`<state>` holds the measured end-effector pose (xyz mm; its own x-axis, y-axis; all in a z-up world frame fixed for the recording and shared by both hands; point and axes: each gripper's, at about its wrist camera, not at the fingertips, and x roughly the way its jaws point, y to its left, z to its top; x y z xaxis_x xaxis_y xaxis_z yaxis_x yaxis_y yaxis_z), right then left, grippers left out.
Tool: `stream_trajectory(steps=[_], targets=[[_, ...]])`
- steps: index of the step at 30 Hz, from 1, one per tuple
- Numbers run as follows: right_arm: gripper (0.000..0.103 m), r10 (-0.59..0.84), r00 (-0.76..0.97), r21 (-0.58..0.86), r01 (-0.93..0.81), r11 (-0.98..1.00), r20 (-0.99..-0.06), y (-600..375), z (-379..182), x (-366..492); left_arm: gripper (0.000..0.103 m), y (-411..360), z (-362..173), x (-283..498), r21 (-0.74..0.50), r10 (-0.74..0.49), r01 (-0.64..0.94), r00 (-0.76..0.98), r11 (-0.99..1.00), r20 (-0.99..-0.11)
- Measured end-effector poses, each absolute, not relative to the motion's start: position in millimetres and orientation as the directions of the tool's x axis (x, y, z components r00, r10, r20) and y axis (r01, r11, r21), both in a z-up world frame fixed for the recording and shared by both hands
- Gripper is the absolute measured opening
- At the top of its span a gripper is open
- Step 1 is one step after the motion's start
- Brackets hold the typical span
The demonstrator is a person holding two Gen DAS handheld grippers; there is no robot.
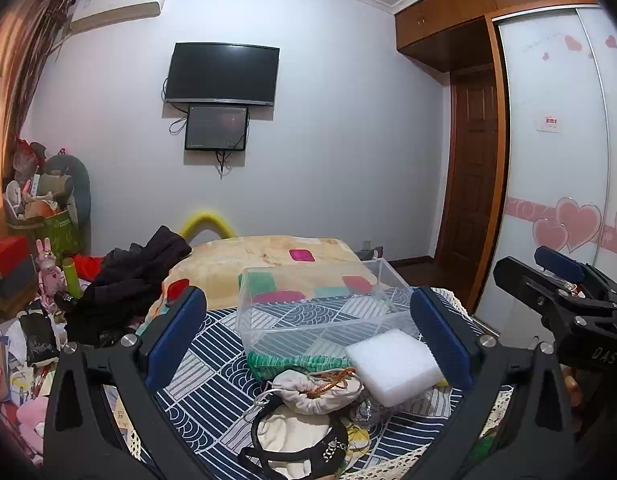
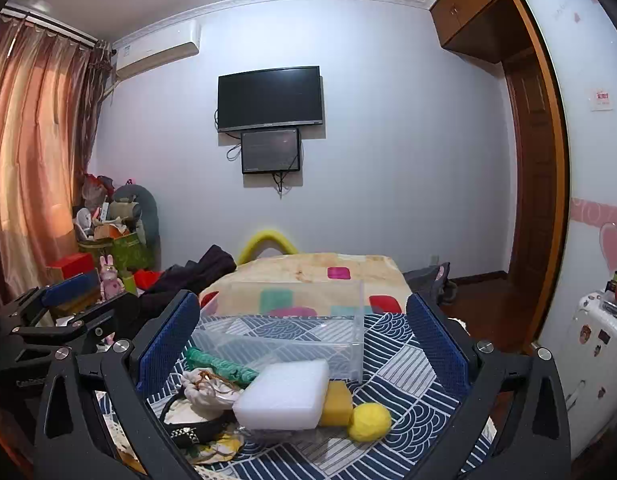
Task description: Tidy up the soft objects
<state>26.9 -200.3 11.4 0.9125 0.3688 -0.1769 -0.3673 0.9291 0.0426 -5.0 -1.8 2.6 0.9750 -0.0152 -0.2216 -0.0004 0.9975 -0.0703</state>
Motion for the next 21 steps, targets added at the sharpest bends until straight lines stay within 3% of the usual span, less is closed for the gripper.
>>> stream_trajectory(steps=[21], targets=[[0.103, 0.382, 0.905, 0.056, -0.379, 0.924, -0.185, -199.9, 11.0, 27.3, 0.103, -2.5, 7.3, -8.7, -0.072, -0.018, 0.003, 0.977, 0.997, -0.211]])
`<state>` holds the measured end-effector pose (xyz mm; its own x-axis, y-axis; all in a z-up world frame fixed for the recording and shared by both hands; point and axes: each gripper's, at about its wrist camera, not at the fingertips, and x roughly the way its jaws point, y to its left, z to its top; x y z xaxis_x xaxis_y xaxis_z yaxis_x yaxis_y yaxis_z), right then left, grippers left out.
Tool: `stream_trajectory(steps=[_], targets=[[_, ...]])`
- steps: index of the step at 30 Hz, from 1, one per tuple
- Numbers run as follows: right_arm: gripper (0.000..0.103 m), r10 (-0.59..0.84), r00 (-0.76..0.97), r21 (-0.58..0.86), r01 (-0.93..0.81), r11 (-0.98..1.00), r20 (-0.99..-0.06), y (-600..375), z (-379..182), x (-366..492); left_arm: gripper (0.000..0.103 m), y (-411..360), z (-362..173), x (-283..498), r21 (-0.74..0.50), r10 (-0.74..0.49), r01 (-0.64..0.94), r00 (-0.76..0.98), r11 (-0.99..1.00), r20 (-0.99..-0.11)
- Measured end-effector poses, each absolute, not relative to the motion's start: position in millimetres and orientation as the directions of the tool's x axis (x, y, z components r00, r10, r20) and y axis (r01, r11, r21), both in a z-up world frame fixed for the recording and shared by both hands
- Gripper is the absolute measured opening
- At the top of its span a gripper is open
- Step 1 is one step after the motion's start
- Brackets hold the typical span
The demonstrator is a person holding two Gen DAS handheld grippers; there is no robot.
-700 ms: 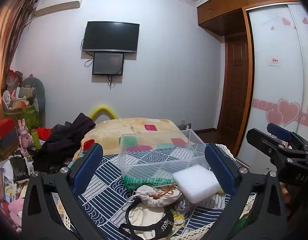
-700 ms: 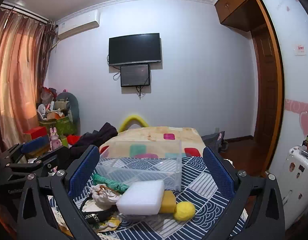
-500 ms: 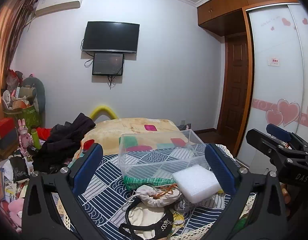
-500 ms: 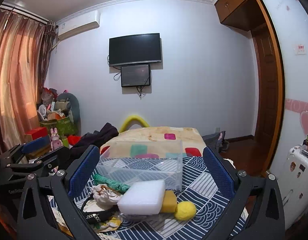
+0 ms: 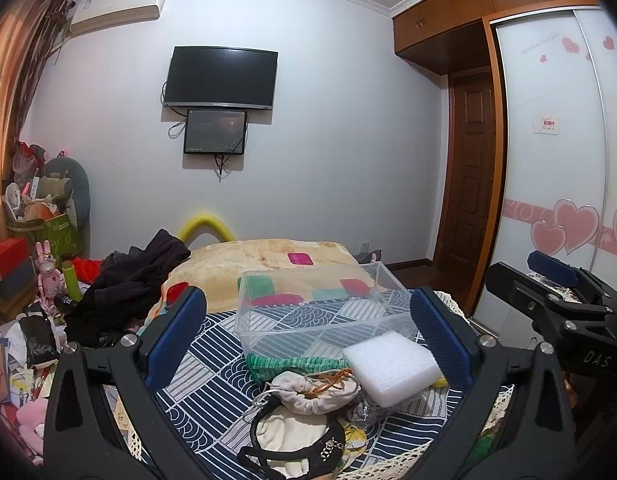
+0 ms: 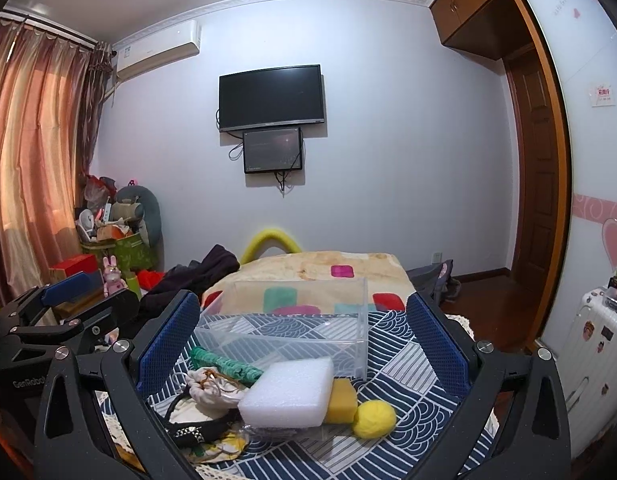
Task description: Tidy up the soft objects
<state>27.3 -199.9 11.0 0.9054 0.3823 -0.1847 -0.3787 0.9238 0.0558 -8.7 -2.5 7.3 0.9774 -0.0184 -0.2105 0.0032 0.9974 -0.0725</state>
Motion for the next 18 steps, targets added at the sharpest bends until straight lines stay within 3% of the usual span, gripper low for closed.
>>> stream_trajectory(steps=[18], targets=[[0.103, 0.387, 0.904, 0.062, -0.382, 0.922, -0.183, -200.1, 11.0, 26.5, 0.103, -2.2, 9.0, -15.7, -0.069, -0.017, 0.003, 0.980, 0.998, -0.197]])
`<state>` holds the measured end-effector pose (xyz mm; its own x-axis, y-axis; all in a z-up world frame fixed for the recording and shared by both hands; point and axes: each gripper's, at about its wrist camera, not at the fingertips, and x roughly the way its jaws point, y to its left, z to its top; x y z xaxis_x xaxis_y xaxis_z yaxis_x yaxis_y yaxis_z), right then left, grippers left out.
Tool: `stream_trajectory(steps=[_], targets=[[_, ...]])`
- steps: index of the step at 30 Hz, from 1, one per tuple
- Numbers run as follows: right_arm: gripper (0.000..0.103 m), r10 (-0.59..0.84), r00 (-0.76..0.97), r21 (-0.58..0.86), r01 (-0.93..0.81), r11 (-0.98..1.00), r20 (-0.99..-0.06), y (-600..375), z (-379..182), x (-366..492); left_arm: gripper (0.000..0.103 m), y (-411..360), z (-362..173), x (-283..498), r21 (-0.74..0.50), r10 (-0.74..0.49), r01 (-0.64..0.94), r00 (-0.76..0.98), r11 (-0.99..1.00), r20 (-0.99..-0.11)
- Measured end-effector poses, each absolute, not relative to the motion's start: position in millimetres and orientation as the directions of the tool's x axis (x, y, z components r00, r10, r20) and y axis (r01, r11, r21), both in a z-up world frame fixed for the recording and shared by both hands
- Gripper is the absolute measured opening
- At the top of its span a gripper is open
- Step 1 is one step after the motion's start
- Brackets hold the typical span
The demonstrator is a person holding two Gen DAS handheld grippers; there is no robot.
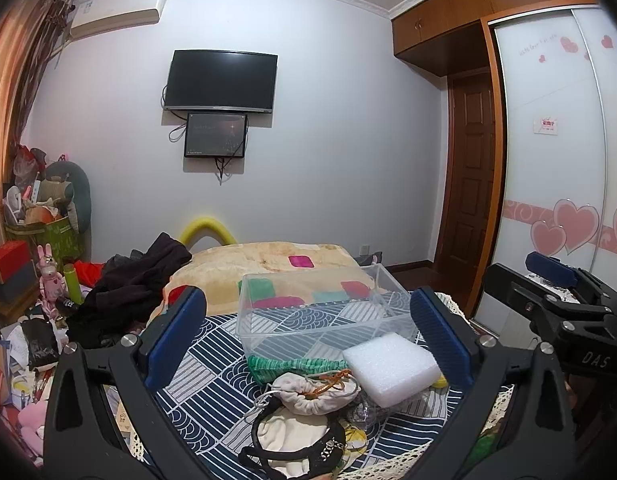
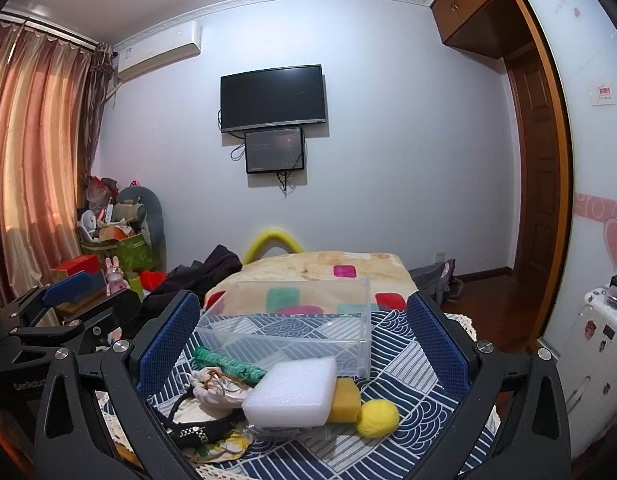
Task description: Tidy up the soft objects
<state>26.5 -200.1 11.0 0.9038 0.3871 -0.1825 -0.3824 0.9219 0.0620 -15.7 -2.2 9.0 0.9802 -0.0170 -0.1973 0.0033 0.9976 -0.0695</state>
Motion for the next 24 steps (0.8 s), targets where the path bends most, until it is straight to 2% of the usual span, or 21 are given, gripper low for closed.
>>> stream_trajectory(steps=[24], targets=[[0.103, 0.399, 0.899, 0.072, -0.392, 0.917, -0.182, -200.7, 11.7, 25.5, 0.103, -2.0, 9.1, -16.4, -0.072, -0.029, 0.015, 0.980, 0.997, -0.198]])
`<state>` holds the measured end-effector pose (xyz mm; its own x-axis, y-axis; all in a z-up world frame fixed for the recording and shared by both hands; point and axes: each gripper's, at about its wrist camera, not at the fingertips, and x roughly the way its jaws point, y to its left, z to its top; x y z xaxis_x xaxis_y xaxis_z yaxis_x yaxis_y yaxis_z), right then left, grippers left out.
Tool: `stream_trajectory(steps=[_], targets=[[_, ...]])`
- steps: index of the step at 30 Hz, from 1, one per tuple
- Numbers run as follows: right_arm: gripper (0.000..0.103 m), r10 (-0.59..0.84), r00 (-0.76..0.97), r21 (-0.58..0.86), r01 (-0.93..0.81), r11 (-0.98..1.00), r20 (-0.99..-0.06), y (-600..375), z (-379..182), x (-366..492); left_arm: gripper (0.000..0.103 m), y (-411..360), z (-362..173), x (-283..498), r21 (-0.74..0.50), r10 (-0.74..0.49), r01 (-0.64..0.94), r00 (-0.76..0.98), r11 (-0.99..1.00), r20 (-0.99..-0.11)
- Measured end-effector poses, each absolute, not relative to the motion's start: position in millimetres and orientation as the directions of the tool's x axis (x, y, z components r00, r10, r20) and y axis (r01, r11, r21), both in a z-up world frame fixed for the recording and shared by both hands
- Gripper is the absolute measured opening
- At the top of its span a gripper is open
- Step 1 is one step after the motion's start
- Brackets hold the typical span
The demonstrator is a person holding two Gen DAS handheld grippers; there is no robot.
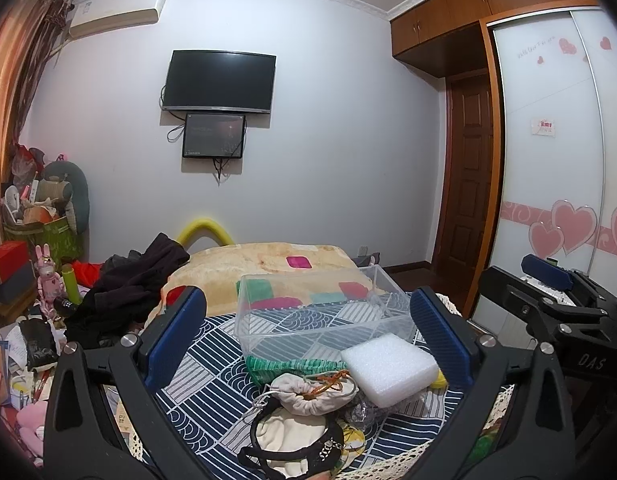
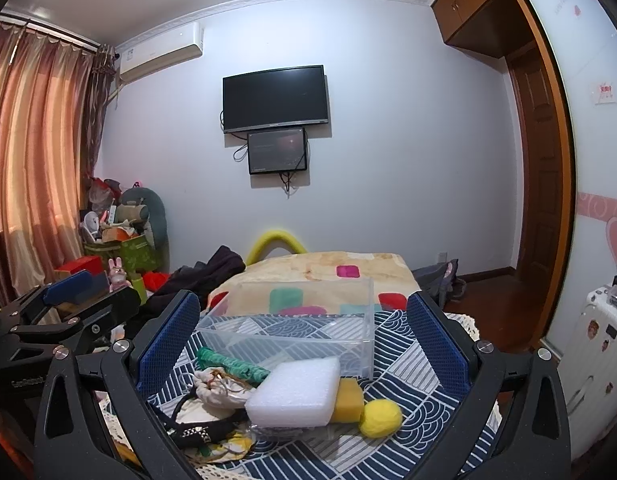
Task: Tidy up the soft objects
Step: 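Grasp the white foam block with the right tool while the left grasps the white cloth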
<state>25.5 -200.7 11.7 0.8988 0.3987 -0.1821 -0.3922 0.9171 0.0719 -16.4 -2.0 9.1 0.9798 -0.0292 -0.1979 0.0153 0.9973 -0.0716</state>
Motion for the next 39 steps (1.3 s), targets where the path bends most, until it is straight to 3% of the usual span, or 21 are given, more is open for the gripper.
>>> stream_trajectory(steps=[8, 9, 11, 17, 22, 39], targets=[[0.103, 0.411, 0.881, 0.128, -0.391, 0.911, -0.236, -207.1, -0.5, 44.6, 0.102, -1.6, -2.0, -3.9, -0.036, -0.017, 0.009, 0.973, 0.999, -0.229], [0.103, 0.404, 0.881, 0.127, -0.384, 0.914, -0.245, -207.5, -2.8, 47.3, 0.100, 0.3, -4.2, -0.9, -0.036, -0.010, 0.001, 0.972, 0.999, -0.237], [0.103, 0.397, 0.878, 0.129, -0.375, 0.918, -0.269, -207.8, -8.4, 53.6, 0.085, 5.1, -10.0, 8.8, -0.042, -0.004, -0.008, 0.963, 0.999, -0.270], [0.097, 0.402, 0.844, 0.110, -0.389, 0.915, -0.356, -200.3, -29.1, 70.2, 0.075, 26.2, -36.7, 41.3, -0.091, -0.002, -0.036, 0.923, 0.995, -0.386], [0.097, 0.440, 0.786, 0.099, -0.444, 0.891, -0.433, -182.2, -49.1, 78.4, 0.069, 37.7, -63.1, 69.6, -0.165, -0.077, -0.007, 0.863, 0.986, -0.499], [0.095, 0.442, 0.701, 0.069, -0.492, 0.868, -0.560, -167.7, -80.4, 92.1, 0.069, 24.4, -111.0, 90.6, -0.255, -0.253, 0.111, 0.732, 0.960, -0.633]])
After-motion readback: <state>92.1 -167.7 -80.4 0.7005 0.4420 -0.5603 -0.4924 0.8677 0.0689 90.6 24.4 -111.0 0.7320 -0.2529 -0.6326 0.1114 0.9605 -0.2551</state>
